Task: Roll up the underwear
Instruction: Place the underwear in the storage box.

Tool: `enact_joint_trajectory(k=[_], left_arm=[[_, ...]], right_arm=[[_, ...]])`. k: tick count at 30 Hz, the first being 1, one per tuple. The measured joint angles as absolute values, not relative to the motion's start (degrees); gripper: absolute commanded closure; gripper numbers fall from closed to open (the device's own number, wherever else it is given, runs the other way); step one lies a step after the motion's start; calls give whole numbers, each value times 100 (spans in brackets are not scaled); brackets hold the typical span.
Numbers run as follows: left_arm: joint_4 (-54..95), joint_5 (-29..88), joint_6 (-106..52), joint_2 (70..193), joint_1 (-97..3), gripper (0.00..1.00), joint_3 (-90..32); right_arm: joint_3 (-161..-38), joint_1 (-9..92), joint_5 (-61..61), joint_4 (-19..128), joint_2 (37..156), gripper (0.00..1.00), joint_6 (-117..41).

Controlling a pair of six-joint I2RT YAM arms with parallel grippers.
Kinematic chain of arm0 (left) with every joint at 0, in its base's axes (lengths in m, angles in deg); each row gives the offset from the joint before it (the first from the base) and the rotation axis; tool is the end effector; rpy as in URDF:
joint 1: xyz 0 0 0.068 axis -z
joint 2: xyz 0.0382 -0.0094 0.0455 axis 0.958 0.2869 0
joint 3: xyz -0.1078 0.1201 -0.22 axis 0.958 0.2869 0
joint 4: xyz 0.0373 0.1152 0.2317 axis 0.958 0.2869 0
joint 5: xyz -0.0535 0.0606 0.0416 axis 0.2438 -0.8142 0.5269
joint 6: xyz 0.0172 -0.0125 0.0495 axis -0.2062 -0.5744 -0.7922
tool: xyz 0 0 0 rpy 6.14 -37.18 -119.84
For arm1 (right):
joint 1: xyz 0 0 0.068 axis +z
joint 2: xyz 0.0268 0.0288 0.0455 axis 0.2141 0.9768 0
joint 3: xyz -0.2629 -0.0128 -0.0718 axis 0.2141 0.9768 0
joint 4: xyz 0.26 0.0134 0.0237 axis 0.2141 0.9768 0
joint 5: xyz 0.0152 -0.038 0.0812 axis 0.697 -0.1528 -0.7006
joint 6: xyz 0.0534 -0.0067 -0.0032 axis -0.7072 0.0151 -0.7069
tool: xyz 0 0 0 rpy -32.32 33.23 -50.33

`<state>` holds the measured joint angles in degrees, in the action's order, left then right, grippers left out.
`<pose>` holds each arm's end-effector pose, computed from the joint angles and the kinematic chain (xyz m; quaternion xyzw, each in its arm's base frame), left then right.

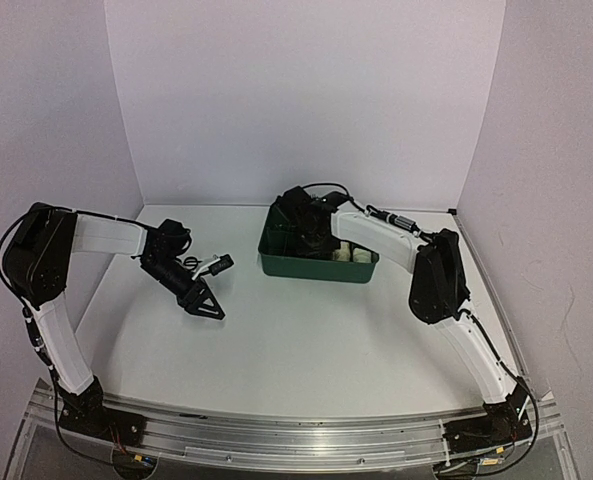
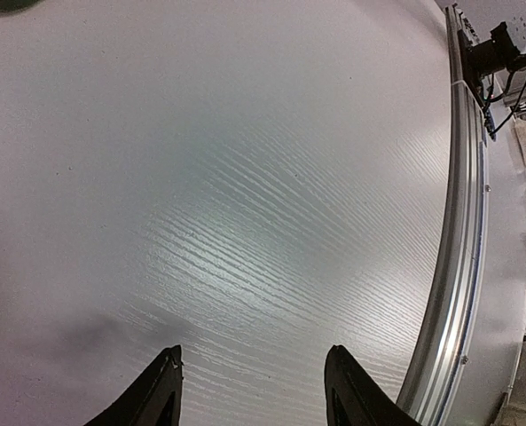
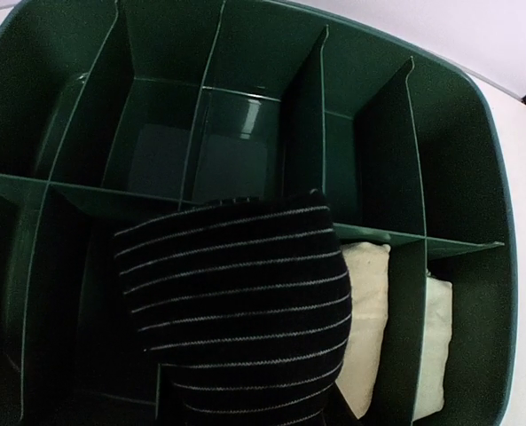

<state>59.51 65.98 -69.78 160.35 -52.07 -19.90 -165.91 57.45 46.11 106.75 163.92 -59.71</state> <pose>0.2968 -0.1423 0.1574 0.4435 0.8068 -0.3686 0.1286 0.4015 0.3715 0.1976 -0.0461 0.9139 -0.1032 0.3898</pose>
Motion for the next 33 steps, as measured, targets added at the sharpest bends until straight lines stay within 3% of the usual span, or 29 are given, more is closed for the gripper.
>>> enact_joint_trajectory(k=[10, 24, 33], left_arm=[[5480, 6492, -6349, 16485, -5207, 45, -2848], [3974, 5496, -3549, 17251, -5173, 36, -4462], [3838, 4794, -3160, 18137, -4811, 45, -5083]], right_arm=[[-16814, 5614, 3951, 10743, 16642, 100, -6591], [-16519, 5260, 2849, 10427, 16617, 100, -6860], [-15938, 5172, 2464, 9980, 16314, 96, -6600]])
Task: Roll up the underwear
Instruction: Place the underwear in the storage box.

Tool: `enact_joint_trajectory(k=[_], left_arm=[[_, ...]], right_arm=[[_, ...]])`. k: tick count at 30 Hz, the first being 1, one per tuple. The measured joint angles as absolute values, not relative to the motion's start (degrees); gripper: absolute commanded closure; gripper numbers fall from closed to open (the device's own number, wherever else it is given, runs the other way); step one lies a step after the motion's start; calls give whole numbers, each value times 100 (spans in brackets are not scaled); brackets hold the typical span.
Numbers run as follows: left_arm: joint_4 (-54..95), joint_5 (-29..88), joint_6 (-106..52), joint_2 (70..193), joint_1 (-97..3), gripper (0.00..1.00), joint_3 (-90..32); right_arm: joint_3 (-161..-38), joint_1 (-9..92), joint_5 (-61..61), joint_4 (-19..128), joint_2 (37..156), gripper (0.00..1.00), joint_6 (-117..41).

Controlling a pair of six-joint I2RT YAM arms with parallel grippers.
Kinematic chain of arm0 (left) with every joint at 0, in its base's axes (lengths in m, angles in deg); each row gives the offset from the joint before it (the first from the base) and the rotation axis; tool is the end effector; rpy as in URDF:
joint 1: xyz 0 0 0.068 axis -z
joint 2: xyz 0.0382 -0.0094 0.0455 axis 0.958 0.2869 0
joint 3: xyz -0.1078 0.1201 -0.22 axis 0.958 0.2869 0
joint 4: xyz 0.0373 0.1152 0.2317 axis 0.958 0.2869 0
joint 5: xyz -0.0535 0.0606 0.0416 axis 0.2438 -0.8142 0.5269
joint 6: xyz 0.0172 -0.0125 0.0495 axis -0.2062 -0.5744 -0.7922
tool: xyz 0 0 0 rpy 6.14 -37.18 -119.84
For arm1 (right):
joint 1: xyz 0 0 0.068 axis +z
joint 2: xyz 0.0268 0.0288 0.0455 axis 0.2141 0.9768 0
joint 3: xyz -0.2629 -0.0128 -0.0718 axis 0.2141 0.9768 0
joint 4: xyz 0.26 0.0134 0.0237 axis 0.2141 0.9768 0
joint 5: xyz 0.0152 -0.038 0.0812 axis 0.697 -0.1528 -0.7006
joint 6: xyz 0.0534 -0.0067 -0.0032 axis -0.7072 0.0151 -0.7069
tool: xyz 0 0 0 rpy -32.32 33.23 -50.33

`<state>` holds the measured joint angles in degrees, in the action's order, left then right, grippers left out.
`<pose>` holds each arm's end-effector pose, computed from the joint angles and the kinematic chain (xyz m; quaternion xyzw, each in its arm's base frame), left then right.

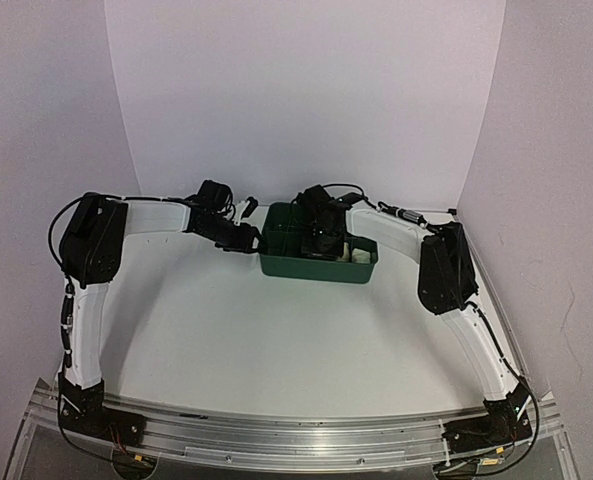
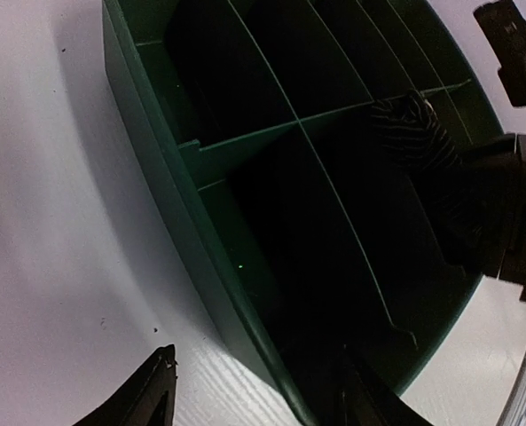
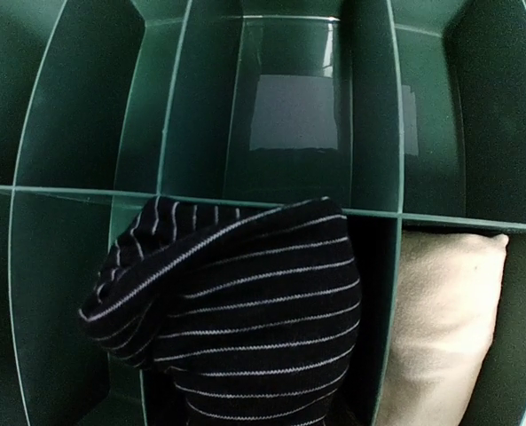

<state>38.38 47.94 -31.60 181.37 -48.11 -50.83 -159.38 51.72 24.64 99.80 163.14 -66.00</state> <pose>0.4311 -0.2207 0.1775 0.2288 0.8803 -0.3045 0.2828 0.4331 0.3419 0.1713 0.0015 0.9519 0.0520 0.3020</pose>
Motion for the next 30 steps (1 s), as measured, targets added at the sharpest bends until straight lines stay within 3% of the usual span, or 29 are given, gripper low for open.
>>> enact_joint_trajectory(k=[4, 8, 17, 22, 30], left_arm=[[3827, 4766, -3040, 18246, -4731, 54, -5175], [3806, 4844, -2886, 18244, -4729, 70, -5163], [3420, 5127, -2447, 18075, -4700, 76, -4740], [3366, 5120, -2344, 18036, -4700, 76, -4676], [3368, 5120, -2349, 18036, -4700, 76, -4676]], right_arm=[[-15761, 5172, 2456, 9841, 16227, 83, -6435], [-15724, 5176, 2455, 9808, 16207, 67, -6285], [-15760, 5191, 2434, 9878, 16155, 43, -5939], [-15824, 5189, 2414, 10024, 15968, 38, -5636], [-15962, 5194, 2367, 10181, 15899, 39, -5328]])
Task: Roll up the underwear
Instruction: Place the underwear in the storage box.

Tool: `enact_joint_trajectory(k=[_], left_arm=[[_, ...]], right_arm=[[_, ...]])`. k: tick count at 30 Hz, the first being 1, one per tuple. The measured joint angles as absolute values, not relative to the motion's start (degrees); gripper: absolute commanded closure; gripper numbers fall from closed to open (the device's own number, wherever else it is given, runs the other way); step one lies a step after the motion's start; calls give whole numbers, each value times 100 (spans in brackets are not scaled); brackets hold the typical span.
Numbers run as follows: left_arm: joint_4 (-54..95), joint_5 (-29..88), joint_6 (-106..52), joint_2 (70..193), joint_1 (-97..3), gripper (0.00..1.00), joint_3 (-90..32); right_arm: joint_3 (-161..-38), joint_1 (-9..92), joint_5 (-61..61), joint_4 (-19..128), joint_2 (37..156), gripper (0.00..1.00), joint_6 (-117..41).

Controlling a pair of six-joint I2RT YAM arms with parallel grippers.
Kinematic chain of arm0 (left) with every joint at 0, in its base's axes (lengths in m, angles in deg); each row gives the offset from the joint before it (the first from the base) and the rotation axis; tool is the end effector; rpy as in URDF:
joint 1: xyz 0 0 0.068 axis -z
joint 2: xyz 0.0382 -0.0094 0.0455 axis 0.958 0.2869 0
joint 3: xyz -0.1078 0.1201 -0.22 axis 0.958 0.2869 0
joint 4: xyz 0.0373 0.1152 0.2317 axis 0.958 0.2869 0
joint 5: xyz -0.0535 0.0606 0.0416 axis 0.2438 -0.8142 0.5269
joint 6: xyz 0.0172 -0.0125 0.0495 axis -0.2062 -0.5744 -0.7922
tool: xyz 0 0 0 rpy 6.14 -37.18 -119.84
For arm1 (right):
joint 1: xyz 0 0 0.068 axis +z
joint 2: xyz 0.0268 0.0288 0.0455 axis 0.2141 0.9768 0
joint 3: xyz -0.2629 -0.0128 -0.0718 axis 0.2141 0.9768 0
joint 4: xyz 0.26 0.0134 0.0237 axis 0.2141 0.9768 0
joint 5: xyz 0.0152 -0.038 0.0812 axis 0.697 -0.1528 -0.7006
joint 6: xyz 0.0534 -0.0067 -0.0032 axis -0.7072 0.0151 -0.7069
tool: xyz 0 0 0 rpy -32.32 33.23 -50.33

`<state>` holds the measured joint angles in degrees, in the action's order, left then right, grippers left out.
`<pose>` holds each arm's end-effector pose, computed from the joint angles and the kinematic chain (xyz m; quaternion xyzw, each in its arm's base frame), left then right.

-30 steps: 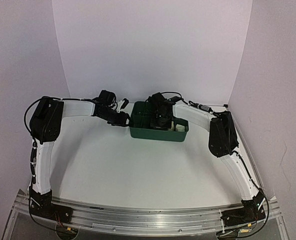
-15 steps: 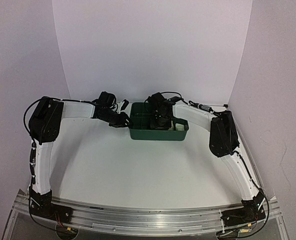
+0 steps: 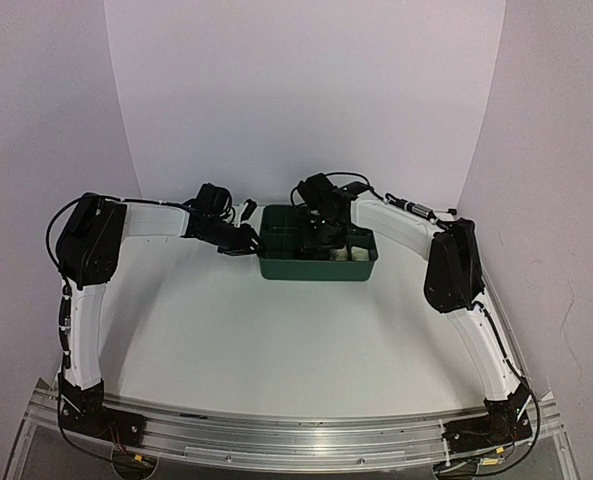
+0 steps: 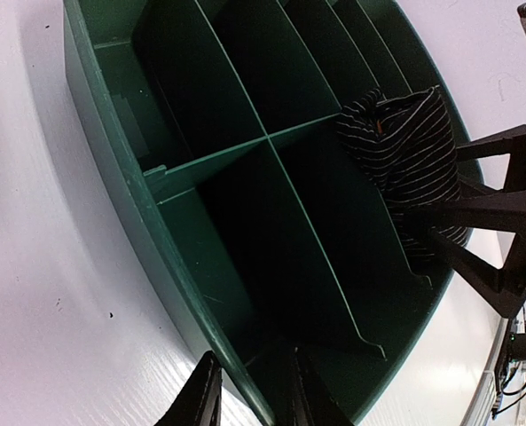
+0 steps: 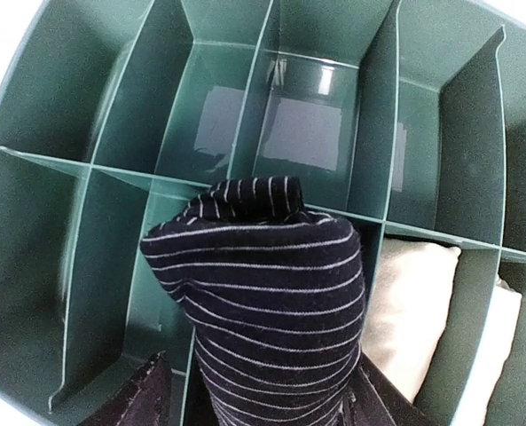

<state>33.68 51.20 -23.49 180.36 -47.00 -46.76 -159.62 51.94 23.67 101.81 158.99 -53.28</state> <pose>0.4200 -0.2276 0.1702 0.1869 0.8797 -0.3526 0.2585 0.4250 0.3387 0.2087 -0.1046 0.9414 0.0367 0.3185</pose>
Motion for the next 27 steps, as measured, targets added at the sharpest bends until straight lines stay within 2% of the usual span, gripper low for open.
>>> enact_joint_trajectory(k=[2, 6, 8, 9, 24, 25, 27], left_arm=[[3368, 5120, -2349, 18036, -4700, 76, -4676], [3368, 5120, -2352, 18036, -4700, 76, -4676], [3368, 5121, -2353, 18036, -4700, 76, -4675], [3366, 5120, -2354, 18034, -4700, 76, -4672], [3315, 5129, -2484, 18014, -4690, 76, -4626], [3315, 5129, -2487, 18014, -4689, 76, -4624], [3313, 5128, -2492, 18014, -4689, 76, -4623]], right_arm=[[-15962, 5194, 2386, 10197, 15899, 46, -5320], [-15962, 5194, 2562, 10218, 15901, 85, -5389], [-15962, 5194, 2698, 10235, 15914, 97, -5436], [-15962, 5194, 2755, 10238, 15926, 99, -5468], [-15550, 5281, 2882, 9996, 16107, 100, -6311], [-15627, 5271, 2877, 10010, 16168, 99, -6329], [-15793, 5241, 2843, 10078, 16276, 91, -6368]])
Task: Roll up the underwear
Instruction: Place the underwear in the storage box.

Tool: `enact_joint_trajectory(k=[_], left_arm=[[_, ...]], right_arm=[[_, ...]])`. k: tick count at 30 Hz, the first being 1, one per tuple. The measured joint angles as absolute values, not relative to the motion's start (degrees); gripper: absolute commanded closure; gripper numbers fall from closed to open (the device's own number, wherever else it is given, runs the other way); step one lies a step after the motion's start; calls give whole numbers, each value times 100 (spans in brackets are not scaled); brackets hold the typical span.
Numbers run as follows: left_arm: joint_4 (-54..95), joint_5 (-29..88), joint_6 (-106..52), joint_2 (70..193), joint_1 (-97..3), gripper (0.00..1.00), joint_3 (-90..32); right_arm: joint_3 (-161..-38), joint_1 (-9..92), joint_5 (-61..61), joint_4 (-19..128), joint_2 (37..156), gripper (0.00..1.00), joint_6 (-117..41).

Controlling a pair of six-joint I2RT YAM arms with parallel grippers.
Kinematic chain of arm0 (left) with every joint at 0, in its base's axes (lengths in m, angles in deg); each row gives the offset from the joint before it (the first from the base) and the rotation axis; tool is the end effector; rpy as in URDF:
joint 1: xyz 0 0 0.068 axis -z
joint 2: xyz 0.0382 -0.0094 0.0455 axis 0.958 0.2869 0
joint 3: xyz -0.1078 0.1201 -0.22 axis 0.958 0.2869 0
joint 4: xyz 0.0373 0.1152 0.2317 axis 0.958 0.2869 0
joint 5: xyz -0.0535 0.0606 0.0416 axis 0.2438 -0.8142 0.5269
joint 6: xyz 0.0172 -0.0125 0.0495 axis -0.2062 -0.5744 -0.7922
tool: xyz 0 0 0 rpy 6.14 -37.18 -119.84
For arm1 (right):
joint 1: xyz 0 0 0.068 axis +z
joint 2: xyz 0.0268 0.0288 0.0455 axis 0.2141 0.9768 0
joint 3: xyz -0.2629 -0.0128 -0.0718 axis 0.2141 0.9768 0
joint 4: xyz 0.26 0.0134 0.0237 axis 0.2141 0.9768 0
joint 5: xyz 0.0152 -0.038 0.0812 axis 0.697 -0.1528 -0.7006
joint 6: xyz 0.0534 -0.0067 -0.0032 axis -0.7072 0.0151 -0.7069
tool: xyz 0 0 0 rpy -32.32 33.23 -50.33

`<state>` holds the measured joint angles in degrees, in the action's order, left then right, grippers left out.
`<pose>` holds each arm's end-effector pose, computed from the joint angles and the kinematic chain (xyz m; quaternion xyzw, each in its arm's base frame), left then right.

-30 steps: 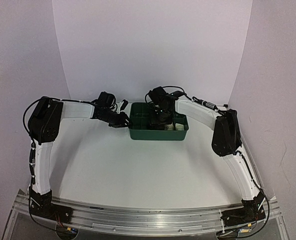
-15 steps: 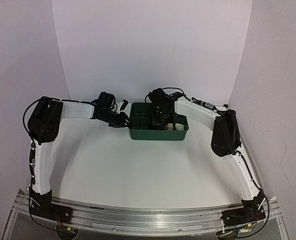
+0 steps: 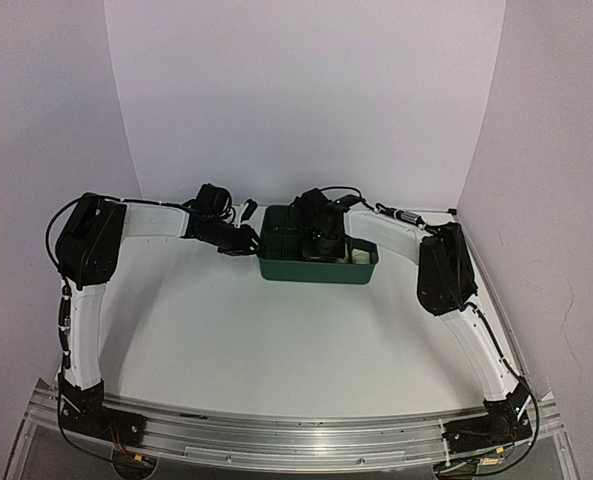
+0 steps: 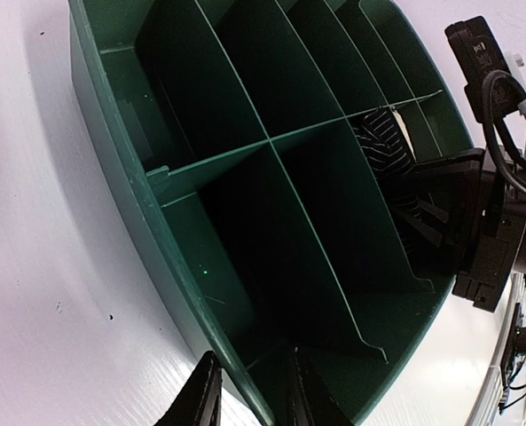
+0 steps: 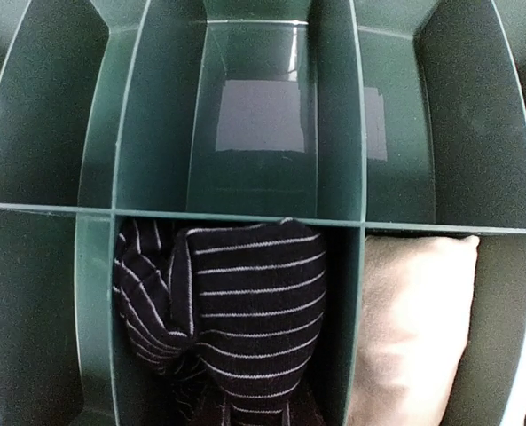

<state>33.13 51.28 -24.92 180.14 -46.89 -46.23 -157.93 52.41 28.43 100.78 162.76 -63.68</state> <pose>0.4186 -0.2280 0.1698 0.1993 0.8761 -0.3506 0.2641 0.4269 0.3425 0.1668 -0.0175 0.9515 0.0108 0.3068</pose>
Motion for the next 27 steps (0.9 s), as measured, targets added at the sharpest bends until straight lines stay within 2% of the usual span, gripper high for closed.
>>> enact_joint_trajectory(k=[3, 6, 13, 23, 25, 27], left_arm=[[3309, 5122, -2500, 18005, -4685, 76, -4613], [3313, 5127, -2505, 18005, -4678, 76, -4613], [3313, 5122, -2503, 18003, -4663, 76, -4613], [3313, 5107, -2507, 17994, -4663, 76, -4602], [3313, 5107, -2507, 17994, -4663, 76, -4602], [3313, 5107, -2505, 17994, -4663, 76, -4602]], right_arm=[[-15866, 5205, 2782, 10120, 16304, 75, -6398], [-15878, 5208, 2693, 10088, 16303, 64, -6290], [-15967, 5222, 2614, 10274, 16191, 52, -5857], [-16369, 5187, 2581, 10571, 15757, 51, -5287], [-16407, 5181, 2583, 10571, 15630, 52, -5241], [-16430, 5176, 2585, 10558, 15536, 59, -5207]])
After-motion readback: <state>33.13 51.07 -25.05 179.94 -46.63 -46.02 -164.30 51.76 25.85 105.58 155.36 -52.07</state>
